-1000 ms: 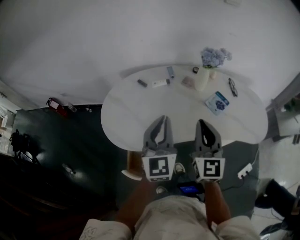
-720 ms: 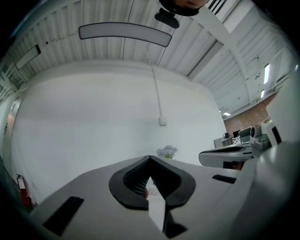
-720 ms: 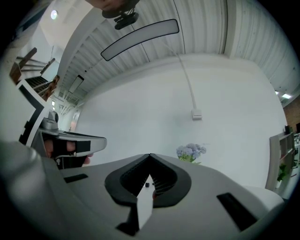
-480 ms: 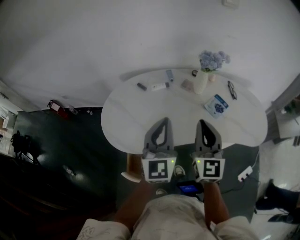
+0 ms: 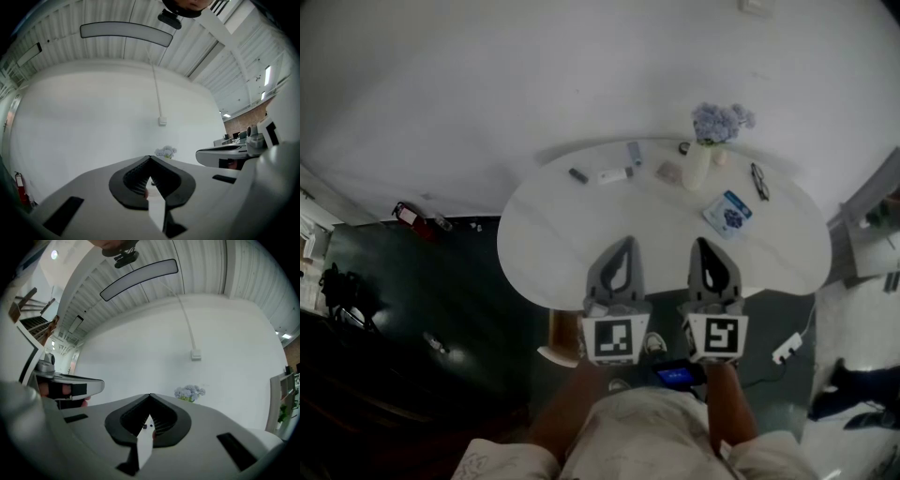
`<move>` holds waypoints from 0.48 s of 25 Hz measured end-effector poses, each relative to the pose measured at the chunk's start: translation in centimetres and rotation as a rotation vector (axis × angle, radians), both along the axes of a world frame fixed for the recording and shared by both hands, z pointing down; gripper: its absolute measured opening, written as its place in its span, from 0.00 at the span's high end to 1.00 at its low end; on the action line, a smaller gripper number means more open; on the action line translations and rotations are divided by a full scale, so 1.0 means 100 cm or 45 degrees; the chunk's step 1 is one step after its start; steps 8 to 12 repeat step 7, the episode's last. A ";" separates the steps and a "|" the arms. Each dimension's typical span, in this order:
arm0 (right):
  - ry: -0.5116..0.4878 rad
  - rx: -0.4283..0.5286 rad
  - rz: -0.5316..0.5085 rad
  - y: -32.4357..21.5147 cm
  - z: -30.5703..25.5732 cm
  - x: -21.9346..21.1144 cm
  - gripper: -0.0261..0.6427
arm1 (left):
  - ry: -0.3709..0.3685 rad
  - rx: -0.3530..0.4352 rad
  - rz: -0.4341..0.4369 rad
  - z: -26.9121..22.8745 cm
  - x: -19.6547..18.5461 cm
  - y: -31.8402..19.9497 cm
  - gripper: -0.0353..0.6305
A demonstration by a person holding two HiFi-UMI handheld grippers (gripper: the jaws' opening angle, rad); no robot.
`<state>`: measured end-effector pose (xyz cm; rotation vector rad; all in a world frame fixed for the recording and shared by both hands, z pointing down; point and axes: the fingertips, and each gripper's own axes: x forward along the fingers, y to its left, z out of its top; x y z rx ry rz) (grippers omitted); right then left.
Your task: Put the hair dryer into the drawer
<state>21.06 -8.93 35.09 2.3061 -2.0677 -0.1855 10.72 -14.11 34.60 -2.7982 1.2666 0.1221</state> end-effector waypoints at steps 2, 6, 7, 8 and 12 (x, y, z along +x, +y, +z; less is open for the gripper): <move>0.001 -0.005 -0.001 -0.001 0.001 0.003 0.96 | -0.003 0.001 -0.003 0.001 0.002 -0.002 0.94; -0.010 -0.017 -0.002 -0.003 0.001 0.007 0.96 | 0.012 -0.028 -0.012 0.002 0.004 -0.005 0.94; -0.012 -0.017 -0.003 -0.003 0.000 0.008 0.96 | 0.015 -0.036 -0.014 0.002 0.004 -0.005 0.94; -0.012 -0.017 -0.003 -0.003 0.000 0.008 0.96 | 0.015 -0.036 -0.014 0.002 0.004 -0.005 0.94; -0.012 -0.017 -0.003 -0.003 0.000 0.008 0.96 | 0.015 -0.036 -0.014 0.002 0.004 -0.005 0.94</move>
